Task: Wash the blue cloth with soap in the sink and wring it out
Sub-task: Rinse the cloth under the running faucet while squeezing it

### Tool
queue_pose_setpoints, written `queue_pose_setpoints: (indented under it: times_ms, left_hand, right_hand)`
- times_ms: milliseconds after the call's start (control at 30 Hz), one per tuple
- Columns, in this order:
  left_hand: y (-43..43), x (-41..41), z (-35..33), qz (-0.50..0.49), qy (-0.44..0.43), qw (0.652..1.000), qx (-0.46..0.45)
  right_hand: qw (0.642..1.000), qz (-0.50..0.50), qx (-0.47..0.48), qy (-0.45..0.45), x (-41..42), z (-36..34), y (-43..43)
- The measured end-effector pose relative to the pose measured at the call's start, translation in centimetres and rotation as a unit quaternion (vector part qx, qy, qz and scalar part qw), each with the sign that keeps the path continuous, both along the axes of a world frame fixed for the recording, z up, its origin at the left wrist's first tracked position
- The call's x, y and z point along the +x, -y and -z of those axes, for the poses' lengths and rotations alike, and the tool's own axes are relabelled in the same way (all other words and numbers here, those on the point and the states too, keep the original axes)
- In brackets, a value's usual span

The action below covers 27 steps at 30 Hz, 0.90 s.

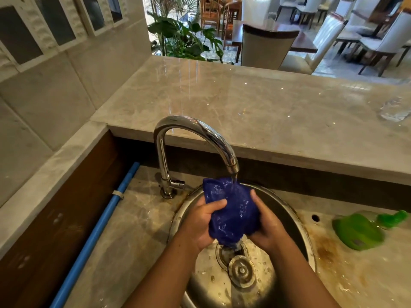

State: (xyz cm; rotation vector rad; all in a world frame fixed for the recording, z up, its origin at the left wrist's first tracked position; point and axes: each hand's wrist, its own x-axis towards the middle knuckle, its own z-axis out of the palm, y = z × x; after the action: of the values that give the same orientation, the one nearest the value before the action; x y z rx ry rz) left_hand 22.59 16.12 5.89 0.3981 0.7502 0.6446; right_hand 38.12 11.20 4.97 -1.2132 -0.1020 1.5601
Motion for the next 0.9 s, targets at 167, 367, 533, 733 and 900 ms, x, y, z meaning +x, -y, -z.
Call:
queue_pose_setpoints:
  times_ms: [167, 367, 533, 733, 900]
  left_hand:
    - [-1.3, -0.6, 1.1, -0.055, -0.096, 0.994, -0.027]
    - [-0.3, 1.5, -0.1, -0.071, -0.014, 0.993, -0.089]
    - [0.8, 2.4, 0.8, -0.062, 0.017, 0.992, -0.106]
    - [-0.1, 2.0, 1.0, -0.046, -0.003, 0.997, -0.058]
    - [-0.8, 2.4, 0.7, -0.033, -0.013, 0.997, -0.067]
  right_hand:
    - [0.944, -0.051, 0.064, 0.32, -0.5, -0.7, -1.2]
    - [0.836, -0.007, 0.145, 0.529, -5.9, -1.1, -1.5]
    - [0.782, -0.004, 0.069, 0.62, -5.1, 1.2, -3.7]
    - [0.812, 0.032, 0.057, 0.58, -2.3, 1.1, -3.2]
    - [0.759, -0.011, 0.155, 0.633, -6.0, 0.5, -1.4]
